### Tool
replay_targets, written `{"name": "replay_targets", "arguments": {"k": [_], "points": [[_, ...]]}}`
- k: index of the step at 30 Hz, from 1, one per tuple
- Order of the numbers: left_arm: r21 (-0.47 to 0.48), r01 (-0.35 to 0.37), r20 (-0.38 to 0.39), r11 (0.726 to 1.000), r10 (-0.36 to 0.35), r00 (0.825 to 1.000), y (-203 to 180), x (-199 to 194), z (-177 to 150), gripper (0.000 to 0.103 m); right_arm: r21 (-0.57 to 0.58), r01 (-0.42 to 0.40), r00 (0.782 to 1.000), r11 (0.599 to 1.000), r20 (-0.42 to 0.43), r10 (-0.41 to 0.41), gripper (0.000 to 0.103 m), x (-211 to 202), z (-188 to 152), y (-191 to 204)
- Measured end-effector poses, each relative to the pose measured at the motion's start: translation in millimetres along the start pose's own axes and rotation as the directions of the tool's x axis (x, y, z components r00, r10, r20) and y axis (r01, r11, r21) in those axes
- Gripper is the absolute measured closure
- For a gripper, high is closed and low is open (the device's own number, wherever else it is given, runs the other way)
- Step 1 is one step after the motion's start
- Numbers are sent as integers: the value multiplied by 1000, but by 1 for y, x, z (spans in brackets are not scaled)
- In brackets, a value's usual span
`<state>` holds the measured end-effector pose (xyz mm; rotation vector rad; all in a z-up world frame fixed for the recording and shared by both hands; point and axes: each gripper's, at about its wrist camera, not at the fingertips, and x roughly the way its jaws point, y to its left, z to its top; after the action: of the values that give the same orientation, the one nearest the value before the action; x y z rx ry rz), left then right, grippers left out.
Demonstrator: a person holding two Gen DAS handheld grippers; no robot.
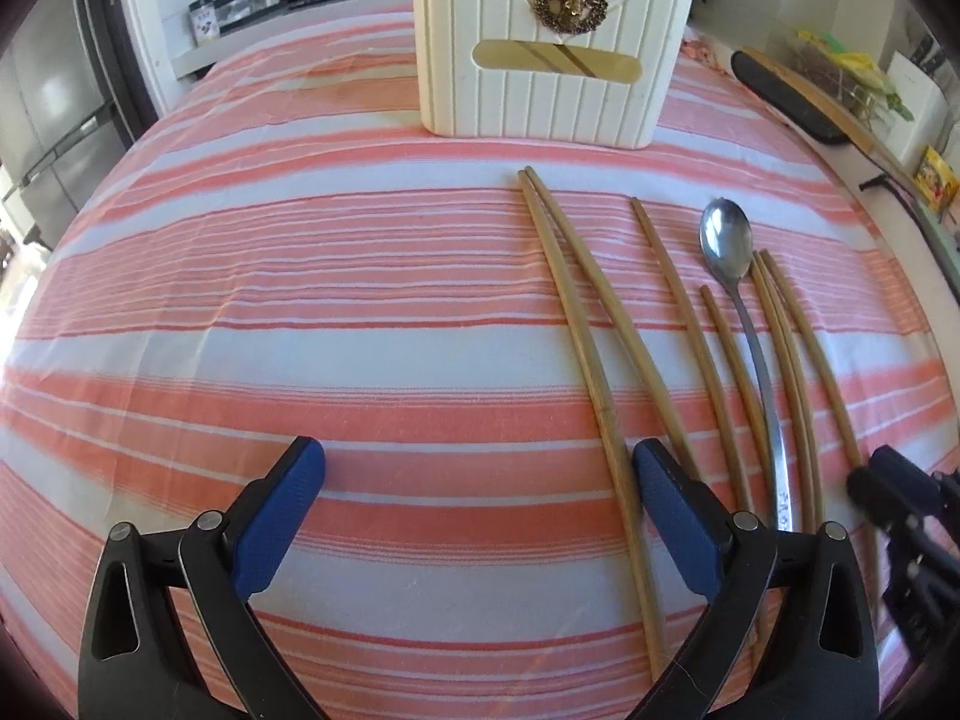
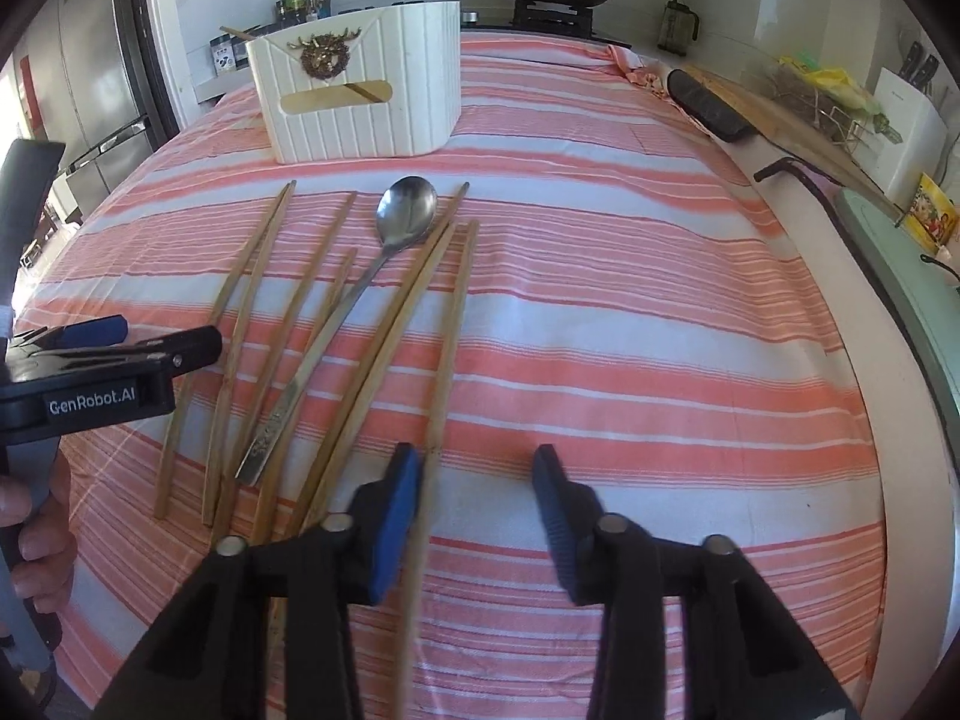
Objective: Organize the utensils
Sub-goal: 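Grasp a wooden chopstick with the right tool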
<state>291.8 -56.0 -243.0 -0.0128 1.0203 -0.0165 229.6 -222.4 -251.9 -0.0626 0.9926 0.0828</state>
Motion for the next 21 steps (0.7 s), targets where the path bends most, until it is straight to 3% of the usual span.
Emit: {"name": "replay_targets", "arguments": {"k": [2, 4, 5, 6, 7, 10, 18, 19, 20, 21], "points": [[9, 13, 26, 1000, -13, 1000, 2, -6, -2, 18, 4, -19, 1000, 1000, 8, 19, 95, -1, -1, -5], [30, 36, 44, 999, -37, 998, 3, -11, -4, 49, -1, -28, 1000, 1000, 13, 28, 95, -1, -2, -7], [37, 49, 48, 998, -51, 998, 4, -13, -4, 60, 0, -20, 1000, 1000, 18, 20, 95, -1, -3, -8], [36, 56, 48, 998, -57, 997, 6, -14, -4, 81, 5, -9, 1000, 1000, 22, 9, 95, -1, -3, -9], [31, 55, 45, 998, -56, 997, 8, -14, -5, 95, 13, 1, 1000, 1000, 25, -2, 95, -1, -3, -12], [-10, 58, 40, 998, -58, 998, 25, -16, -6, 97, 34, 34, 999, 999, 29, -35, 95, -1, -4, -19], [-105, -34, 31, 994, 37, 999, 99, -28, -22, 94, 71, 169, 985, 983, 30, -172, 94, -8, -15, -55], [-106, -32, 30, 994, 35, 999, 103, -27, -21, 84, 77, 150, 987, 986, 39, -153, 93, -8, -16, -58], [-109, -23, 32, 994, 27, 999, 107, -27, -20, 75, 80, 122, 991, 989, 44, -126, 83, -8, -16, -60], [-111, -17, 37, 994, 21, 999, 110, -26, -18, 48, 74, 99, 994, 992, 45, -103, 60, -7, -15, -60]]}}
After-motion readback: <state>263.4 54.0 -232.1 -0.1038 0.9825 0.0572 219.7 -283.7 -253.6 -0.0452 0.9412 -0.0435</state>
